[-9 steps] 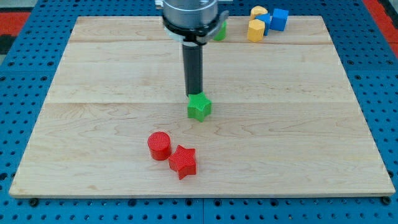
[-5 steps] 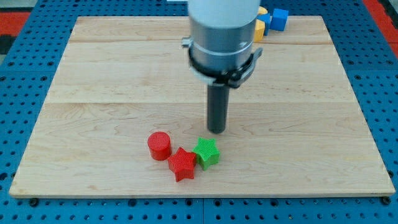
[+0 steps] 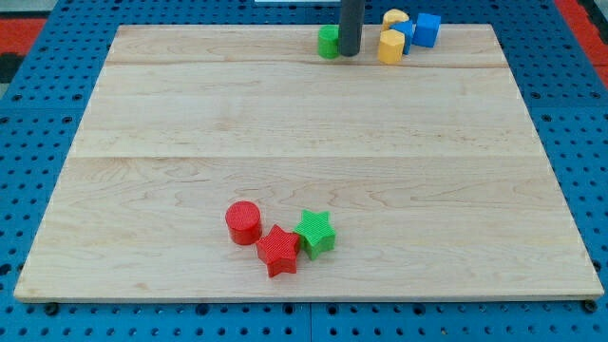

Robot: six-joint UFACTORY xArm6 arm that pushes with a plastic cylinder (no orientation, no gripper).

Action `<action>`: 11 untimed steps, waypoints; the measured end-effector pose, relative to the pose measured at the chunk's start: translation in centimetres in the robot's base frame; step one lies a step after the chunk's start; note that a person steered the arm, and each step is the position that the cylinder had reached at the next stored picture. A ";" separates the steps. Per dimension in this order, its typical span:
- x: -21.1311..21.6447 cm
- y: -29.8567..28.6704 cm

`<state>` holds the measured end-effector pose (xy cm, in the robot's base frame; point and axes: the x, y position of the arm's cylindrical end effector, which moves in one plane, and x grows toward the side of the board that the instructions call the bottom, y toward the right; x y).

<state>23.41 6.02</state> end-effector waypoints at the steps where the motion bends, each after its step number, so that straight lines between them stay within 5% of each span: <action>1: -3.0 -1.3; 4: -4.1 -5.2; 6: -4.2 -18.7; 11: -1.1 -24.8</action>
<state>22.32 -18.81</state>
